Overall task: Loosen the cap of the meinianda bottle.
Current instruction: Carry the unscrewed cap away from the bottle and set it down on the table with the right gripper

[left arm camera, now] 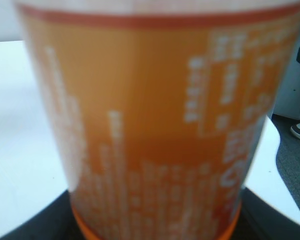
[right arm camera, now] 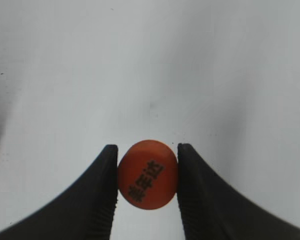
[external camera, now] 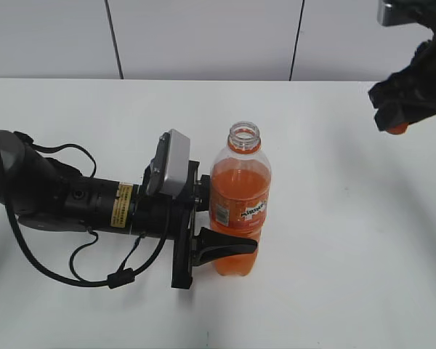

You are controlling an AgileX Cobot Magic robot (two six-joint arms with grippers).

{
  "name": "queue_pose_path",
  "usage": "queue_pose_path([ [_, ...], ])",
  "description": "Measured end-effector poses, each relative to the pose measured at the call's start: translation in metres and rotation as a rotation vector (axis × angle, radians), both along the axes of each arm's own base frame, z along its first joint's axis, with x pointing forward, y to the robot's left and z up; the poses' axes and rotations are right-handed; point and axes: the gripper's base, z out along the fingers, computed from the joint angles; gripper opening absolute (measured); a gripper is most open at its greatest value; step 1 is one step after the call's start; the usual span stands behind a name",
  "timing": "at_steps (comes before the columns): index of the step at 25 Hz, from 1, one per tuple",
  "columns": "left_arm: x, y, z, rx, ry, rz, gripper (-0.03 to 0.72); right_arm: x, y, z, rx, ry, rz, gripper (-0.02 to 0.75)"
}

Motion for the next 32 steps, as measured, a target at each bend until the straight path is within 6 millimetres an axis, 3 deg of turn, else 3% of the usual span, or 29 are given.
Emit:
queue_pose_path([
  [5,0.000,0.000,0.000,0.000,0.001,0.000,0.397,-0.008,-0.022,-0.043,0.071,-0.021,-0.199,0.273],
  [11,0.000,0.000,0.000,-0.004,0.001,-0.002,0.397,-0.009,-0.022,-0.097,0.120,0.026,-0.307,0.273],
  [17,-0.001,0.000,0.001,-0.008,0.002,-0.003,0.397,-0.002,-0.021,-0.134,0.123,0.095,-0.353,0.273],
  [23,-0.001,0.000,0.001,-0.008,0.002,-0.003,0.397,0.000,-0.021,-0.153,0.110,0.134,-0.363,0.273],
  [29,-0.001,0.000,0.001,-0.008,0.002,-0.003,0.397,0.000,-0.021,-0.155,0.110,0.134,-0.364,0.273],
  [32,-0.001,0.000,0.001,-0.008,0.002,-0.003,0.397,0.000,-0.020,-0.155,0.112,0.138,-0.368,0.326],
])
